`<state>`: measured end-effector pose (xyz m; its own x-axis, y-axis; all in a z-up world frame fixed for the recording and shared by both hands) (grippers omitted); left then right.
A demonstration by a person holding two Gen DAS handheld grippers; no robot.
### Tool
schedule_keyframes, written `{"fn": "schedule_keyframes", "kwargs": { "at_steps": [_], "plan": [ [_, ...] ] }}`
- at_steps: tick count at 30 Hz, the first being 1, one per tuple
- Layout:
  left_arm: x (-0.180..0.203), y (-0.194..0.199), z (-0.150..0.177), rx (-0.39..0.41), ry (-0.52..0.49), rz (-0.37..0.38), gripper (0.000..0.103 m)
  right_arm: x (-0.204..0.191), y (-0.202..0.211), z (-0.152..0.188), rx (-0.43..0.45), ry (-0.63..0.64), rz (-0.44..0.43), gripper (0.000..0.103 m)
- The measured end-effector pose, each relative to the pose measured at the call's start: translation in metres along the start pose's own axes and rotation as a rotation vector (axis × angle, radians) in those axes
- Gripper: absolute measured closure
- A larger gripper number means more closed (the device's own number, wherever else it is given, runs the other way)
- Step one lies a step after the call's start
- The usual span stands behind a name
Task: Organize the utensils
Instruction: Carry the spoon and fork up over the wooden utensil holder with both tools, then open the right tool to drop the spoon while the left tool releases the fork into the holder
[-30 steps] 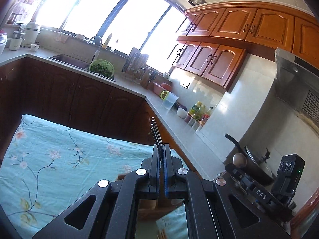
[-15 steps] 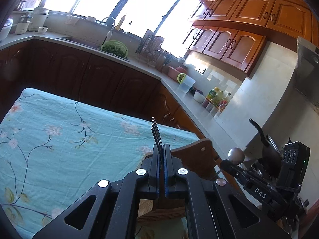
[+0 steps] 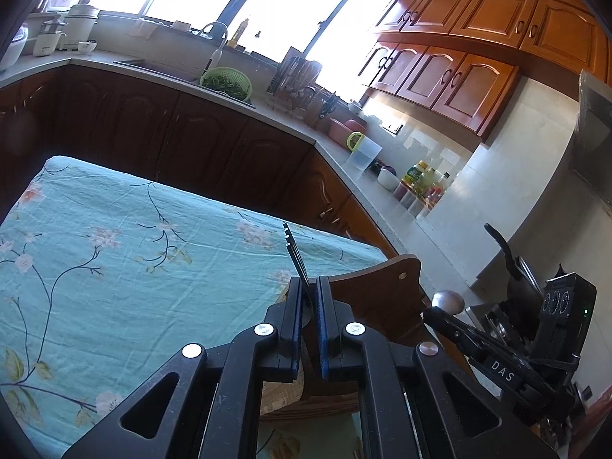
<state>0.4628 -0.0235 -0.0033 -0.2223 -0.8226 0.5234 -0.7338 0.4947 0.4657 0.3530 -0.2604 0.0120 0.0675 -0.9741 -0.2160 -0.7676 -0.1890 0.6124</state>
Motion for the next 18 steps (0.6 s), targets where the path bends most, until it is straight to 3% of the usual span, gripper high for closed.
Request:
{"fn": "schedule_keyframes", "kwargs": {
  "at_steps": [2,3,5,10,12,13,14,15,18],
  "plan": [
    [0.001,0.005,0.0,0.005,0.006,-0.017,0.071,0.003,0.005,-0.001,0.01,-0.016,-0.004,0.088],
    [0.001,0.008,-0.001,0.012,0.008,-0.018,0.068,0.004,0.008,-0.001,0.016,-0.025,-0.01,0.075],
    [0.002,0.015,0.001,0.014,0.011,-0.013,0.061,0.007,0.015,0.0,0.033,-0.048,-0.017,0.06],
    [0.0,0.037,0.011,0.019,0.027,-0.027,0.041,0.017,0.036,0.009,0.053,-0.12,-0.026,0.054],
    [-0.001,0.052,0.016,0.03,0.028,-0.044,0.033,0.02,0.049,0.013,0.081,-0.142,-0.033,0.03],
    [-0.001,0.06,0.019,0.035,0.027,-0.065,0.024,0.021,0.056,0.015,0.098,-0.151,-0.036,0.022],
    [-0.001,0.068,0.022,0.04,0.025,-0.083,0.02,0.021,0.064,0.017,0.115,-0.16,-0.039,0.008],
    [-0.002,0.077,0.026,0.046,0.026,-0.093,0.02,0.021,0.072,0.02,0.137,-0.167,-0.044,0.001],
    [0.0,0.102,0.041,0.053,0.02,-0.112,0.018,0.018,0.092,0.031,0.177,-0.173,-0.043,0.001]
  ]
}}
Point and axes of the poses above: each gripper's, at about its wrist camera, not at the fingertips, and y roughly against the way its jaws point, x to its right, z to its underside, the point moved 4 cm from there along -y, roughly the way its jaws point, and after that the axes turned 3 degrees about -x, right-handed, at the moved point
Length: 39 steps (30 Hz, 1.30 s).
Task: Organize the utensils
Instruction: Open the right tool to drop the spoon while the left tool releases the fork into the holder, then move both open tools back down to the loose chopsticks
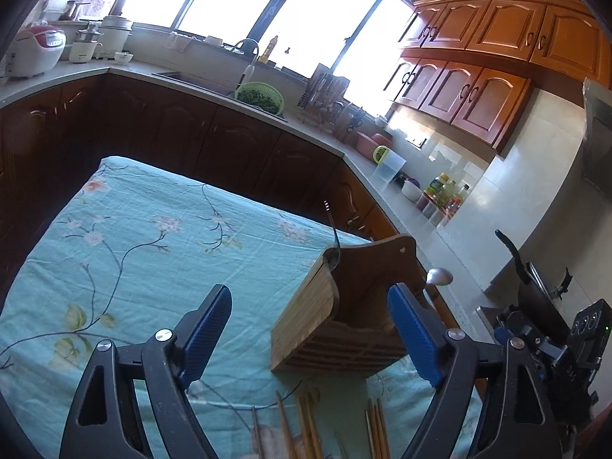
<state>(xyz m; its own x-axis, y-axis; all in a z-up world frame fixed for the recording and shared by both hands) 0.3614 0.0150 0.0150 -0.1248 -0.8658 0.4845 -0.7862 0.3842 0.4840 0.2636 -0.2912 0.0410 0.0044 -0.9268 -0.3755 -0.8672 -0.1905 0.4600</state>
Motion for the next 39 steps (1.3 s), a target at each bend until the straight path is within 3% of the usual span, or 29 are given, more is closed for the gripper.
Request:
{"fn": "schedule_keyframes", "kwargs": {
  "at_steps": [7,13,18,24,31,35,37,39],
  "plan": [
    [0.001,0.058,0.041,0.012,-0.036,-0.066,0.016,-0.014,0.038,0.031,0.015,0.016,-0.009,0.001],
    [0.003,0.097,0.069,0.005,-0.047,-0.081,0.016,-0.025,0.068,0.062,0.033,0.042,0.007,0.001],
    [0.005,0.118,0.092,-0.001,-0.074,-0.104,0.015,-0.036,0.081,0.089,0.052,0.099,0.06,0.0],
    [0.0,0.121,0.111,-0.05,-0.095,-0.138,0.014,-0.033,0.079,0.115,0.028,0.137,0.131,0.0],
    [-0.002,0.118,0.115,-0.101,-0.092,-0.17,0.014,-0.018,0.067,0.124,-0.053,0.11,0.214,0.0],
    [0.002,0.106,0.112,-0.134,-0.103,-0.174,0.014,-0.014,0.057,0.128,-0.113,0.092,0.21,0.0],
    [0.003,0.1,0.11,-0.151,-0.108,-0.172,0.014,-0.013,0.054,0.127,-0.117,0.077,0.146,0.0],
    [0.005,0.092,0.108,-0.174,-0.108,-0.173,0.014,-0.014,0.048,0.127,-0.136,0.077,0.15,0.001]
  ]
}}
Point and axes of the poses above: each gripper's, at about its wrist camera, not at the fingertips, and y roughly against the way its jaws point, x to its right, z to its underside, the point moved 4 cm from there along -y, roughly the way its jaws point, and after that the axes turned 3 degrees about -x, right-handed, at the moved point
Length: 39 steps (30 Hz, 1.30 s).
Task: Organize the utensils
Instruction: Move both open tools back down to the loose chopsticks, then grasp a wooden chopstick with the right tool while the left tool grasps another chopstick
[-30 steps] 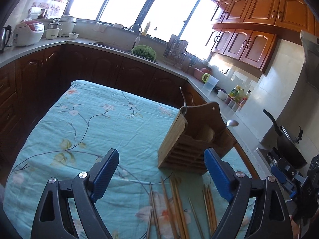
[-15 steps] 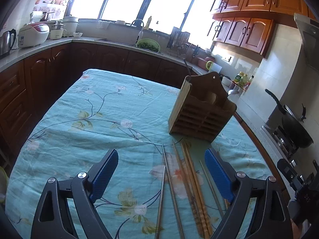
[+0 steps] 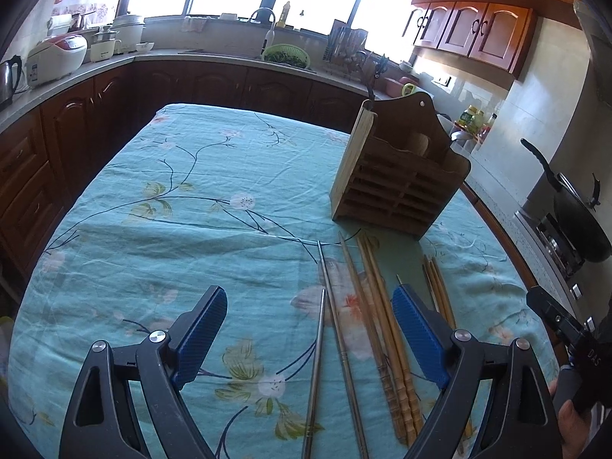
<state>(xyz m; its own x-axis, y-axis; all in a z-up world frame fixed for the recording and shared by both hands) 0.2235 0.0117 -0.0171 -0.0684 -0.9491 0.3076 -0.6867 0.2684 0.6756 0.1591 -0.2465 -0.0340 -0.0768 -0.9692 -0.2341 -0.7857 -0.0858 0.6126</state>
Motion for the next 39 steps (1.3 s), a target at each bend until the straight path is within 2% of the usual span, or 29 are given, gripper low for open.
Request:
{"fn": "schedule_keyframes", "kwargs": {
  "at_steps": [2,4,6,8,10,12,15,17,23,28,33,35,38,39],
  "plan": [
    [0.002,-0.007,-0.004,-0.017,-0.001,0.006,0.016,0.0,-0.007,-0.002,-0.02,0.003,0.007,0.005],
    [0.006,-0.013,-0.009,-0.032,-0.01,0.011,0.016,0.001,-0.015,-0.005,-0.047,-0.004,-0.002,0.015],
    [0.009,-0.021,-0.015,-0.05,-0.021,0.021,0.018,0.004,-0.025,-0.007,-0.078,-0.019,0.004,0.031],
    [0.013,-0.029,-0.02,-0.07,-0.029,0.039,0.026,0.008,-0.036,-0.009,-0.112,-0.034,0.003,0.042],
    [0.018,-0.039,-0.025,-0.089,-0.035,0.051,0.03,0.01,-0.048,-0.011,-0.14,-0.047,-0.002,0.048],
    [0.022,-0.051,-0.031,-0.109,-0.046,0.058,0.036,0.012,-0.059,-0.013,-0.166,-0.054,-0.001,0.061],
    [0.026,-0.075,-0.039,-0.161,-0.062,0.059,0.044,0.015,-0.076,-0.015,-0.209,-0.071,-0.005,0.065],
    [0.029,-0.092,-0.044,-0.196,-0.066,0.064,0.055,0.017,-0.086,-0.016,-0.231,-0.076,0.0,0.069],
    [0.039,-0.138,-0.053,-0.265,-0.105,0.036,0.067,0.022,-0.118,-0.015,-0.301,-0.07,0.03,0.083],
    [0.042,-0.17,-0.05,-0.317,-0.124,0.014,0.079,0.022,-0.133,-0.013,-0.328,-0.055,0.032,0.088],
    [0.05,-0.179,-0.049,-0.295,-0.174,-0.021,0.088,0.013,-0.142,-0.016,-0.333,0.022,0.066,0.088],
    [0.055,-0.181,-0.048,-0.287,-0.199,-0.043,0.095,0.008,-0.145,-0.015,-0.331,0.068,0.089,0.087],
    [0.062,-0.183,-0.045,-0.274,-0.224,-0.053,0.096,0.001,-0.144,-0.013,-0.324,0.123,0.124,0.088],
    [0.063,-0.184,-0.045,-0.273,-0.221,-0.051,0.096,0.002,-0.144,-0.012,-0.321,0.119,0.122,0.092]
  ]
}}
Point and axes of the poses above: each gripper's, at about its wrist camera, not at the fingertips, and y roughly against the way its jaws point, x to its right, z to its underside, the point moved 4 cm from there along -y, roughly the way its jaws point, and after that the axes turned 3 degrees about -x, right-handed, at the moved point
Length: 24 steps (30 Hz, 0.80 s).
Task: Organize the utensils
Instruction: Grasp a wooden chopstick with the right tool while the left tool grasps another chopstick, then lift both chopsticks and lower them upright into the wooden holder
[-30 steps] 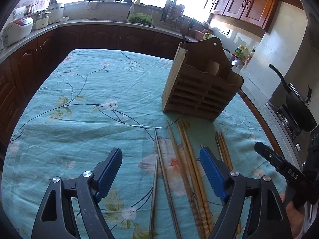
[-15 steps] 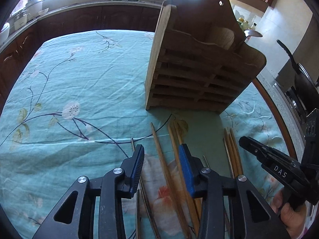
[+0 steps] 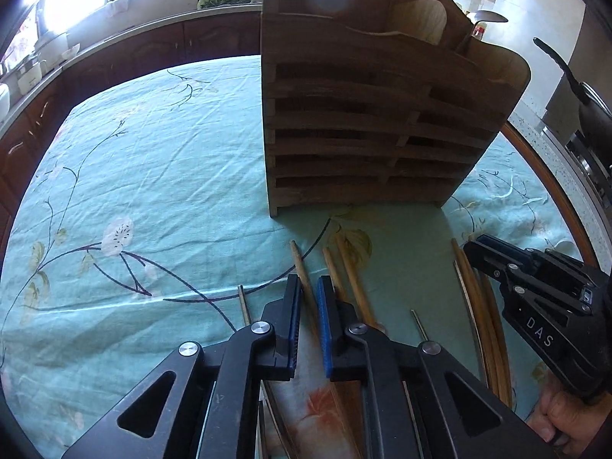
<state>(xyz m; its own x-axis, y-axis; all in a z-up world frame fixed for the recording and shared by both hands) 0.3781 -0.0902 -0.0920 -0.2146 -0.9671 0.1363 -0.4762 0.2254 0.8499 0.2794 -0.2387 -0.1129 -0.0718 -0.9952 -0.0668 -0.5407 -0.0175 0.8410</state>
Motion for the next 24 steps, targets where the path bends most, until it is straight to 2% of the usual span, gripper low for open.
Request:
{"fn": "schedule_keyframes", "kwargs": {
  "at_steps": [5,9,13,24],
  "plan": [
    [-0.008,0.005,0.003,-0.006,0.054,0.075,0.099,0.012,0.005,0.001,-0.005,-0.1,-0.089,0.098],
    [-0.01,0.025,0.007,0.032,0.074,0.129,0.099,0.016,0.027,0.003,0.036,-0.133,-0.136,0.098],
    [-0.015,0.057,0.013,0.076,0.101,0.204,0.1,0.018,0.061,0.003,0.093,-0.137,-0.169,0.098],
    [-0.035,0.165,0.037,0.246,0.106,0.314,0.1,0.011,0.169,-0.014,0.304,-0.115,-0.218,0.098]
  ]
}}
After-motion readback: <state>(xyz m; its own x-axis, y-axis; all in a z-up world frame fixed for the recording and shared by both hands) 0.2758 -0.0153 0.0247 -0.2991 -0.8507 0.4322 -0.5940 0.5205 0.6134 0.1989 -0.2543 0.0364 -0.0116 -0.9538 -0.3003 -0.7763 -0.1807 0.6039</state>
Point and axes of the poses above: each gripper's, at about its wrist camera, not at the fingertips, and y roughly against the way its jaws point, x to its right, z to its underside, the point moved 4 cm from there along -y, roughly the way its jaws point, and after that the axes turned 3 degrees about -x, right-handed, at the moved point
